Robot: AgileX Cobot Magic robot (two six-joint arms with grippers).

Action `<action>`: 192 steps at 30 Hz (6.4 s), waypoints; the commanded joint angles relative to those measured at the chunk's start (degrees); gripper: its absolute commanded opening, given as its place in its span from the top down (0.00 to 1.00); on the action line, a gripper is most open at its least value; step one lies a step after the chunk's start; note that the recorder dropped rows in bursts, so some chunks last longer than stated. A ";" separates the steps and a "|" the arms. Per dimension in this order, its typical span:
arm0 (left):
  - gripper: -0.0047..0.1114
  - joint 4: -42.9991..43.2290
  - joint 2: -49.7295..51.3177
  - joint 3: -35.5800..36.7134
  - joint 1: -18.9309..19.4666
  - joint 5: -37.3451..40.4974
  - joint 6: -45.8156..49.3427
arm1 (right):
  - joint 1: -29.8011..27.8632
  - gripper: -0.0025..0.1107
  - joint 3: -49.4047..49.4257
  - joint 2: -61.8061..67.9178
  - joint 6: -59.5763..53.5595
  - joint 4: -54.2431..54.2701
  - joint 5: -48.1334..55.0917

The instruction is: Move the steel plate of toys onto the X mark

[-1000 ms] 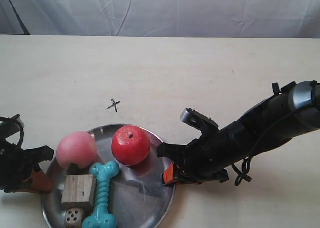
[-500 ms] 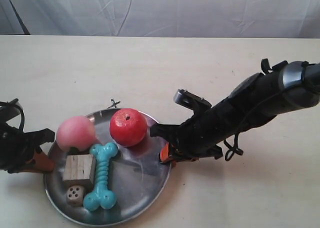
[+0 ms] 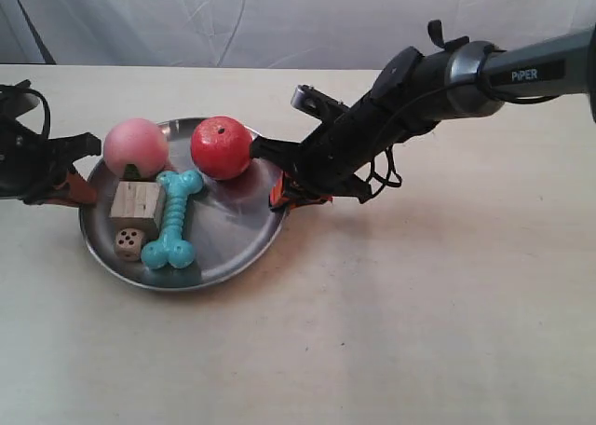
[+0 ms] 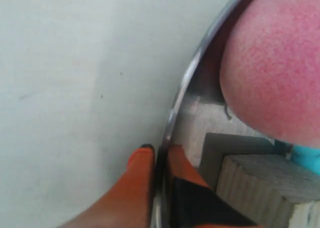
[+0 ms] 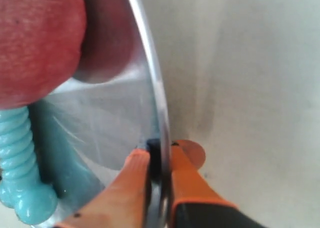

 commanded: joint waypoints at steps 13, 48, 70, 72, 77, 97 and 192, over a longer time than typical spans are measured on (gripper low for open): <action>0.96 -7.86 9.50 -8.78 -1.33 3.53 4.15 | -1.92 0.94 -11.52 8.70 4.51 -5.42 6.02; 0.63 2.49 -0.11 -8.78 0.73 3.21 0.55 | -7.02 0.54 -11.64 -0.51 9.41 -19.15 9.78; 0.96 -7.27 -49.59 4.29 0.42 -14.07 16.09 | 5.71 0.97 20.84 -55.73 17.53 -45.73 -19.49; 0.96 -10.28 -52.18 7.14 0.42 -15.94 20.46 | 7.84 0.97 25.83 -60.82 17.53 -46.62 -23.09; 0.96 -18.69 -55.24 12.92 -2.47 -20.93 34.08 | 10.11 0.97 34.49 -71.14 17.53 -46.62 -24.31; 0.96 -40.08 -58.43 16.45 -10.37 -29.28 62.66 | 10.45 0.97 41.70 -84.12 17.03 -47.82 -25.35; 0.96 30.34 -102.28 53.99 5.59 -30.12 -15.38 | -23.65 0.97 81.76 -120.87 17.13 -42.51 -22.75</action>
